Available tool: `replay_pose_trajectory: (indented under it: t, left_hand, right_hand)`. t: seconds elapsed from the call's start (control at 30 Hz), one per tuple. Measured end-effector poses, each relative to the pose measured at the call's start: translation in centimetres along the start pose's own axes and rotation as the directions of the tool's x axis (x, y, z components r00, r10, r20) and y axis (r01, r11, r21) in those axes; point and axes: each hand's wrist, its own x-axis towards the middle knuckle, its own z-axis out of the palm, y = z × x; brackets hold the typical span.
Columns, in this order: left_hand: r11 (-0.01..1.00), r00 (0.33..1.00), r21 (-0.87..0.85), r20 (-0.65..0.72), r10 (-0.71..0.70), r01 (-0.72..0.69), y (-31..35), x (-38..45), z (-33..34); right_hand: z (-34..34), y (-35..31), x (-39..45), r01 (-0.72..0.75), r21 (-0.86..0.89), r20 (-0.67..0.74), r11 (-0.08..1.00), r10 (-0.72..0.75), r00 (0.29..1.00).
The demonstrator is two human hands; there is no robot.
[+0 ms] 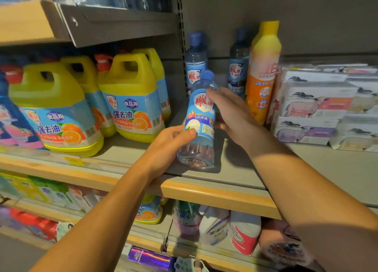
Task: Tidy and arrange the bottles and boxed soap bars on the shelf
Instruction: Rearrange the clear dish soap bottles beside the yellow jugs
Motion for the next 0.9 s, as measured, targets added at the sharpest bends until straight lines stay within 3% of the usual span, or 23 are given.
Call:
replay_pose_trajectory:
  t: [0.1,0.27,0.37,0.47,0.7,0.77,0.9]
  left_hand:
    - [0.993,0.995,0.060,-0.001,0.101,-0.101,0.1,-0.3,0.4]
    - [0.948,0.964,0.223,-0.089,0.250,-0.226,-0.1,-0.2,1.0]
    - [0.905,0.947,0.347,-0.114,0.300,-0.245,-0.3,0.1,1.0]
    - [0.848,0.946,0.493,-0.132,0.296,-0.196,-0.6,0.4,1.1]
    - [0.735,0.927,0.662,-0.167,0.337,-0.148,-0.5,0.1,1.6]
    - [0.643,0.933,0.760,-0.152,0.325,-0.099,-0.4,-0.2,1.2]
    - [0.325,0.970,0.946,-0.087,0.225,0.010,-0.7,-1.3,-0.9]
  right_hand:
    - [-0.2,-0.9,-0.6,0.003,0.008,0.098,1.000,-0.004,0.995]
    - [-0.9,-2.3,-1.5,0.301,-0.036,0.103,0.953,-0.296,0.950]
    - [-0.6,-2.2,-2.0,0.409,-0.110,0.152,0.906,-0.391,0.908]
    - [-0.1,-1.8,-2.0,0.443,-0.220,0.152,0.869,-0.418,0.895]
    - [-0.4,-1.0,-2.5,0.396,-0.326,0.140,0.858,-0.371,0.918]
    - [-0.5,-0.9,-3.0,0.351,-0.398,0.151,0.847,-0.317,0.936]
    - [-1.1,0.4,-4.7,0.259,-0.595,0.148,0.761,-0.214,0.966]
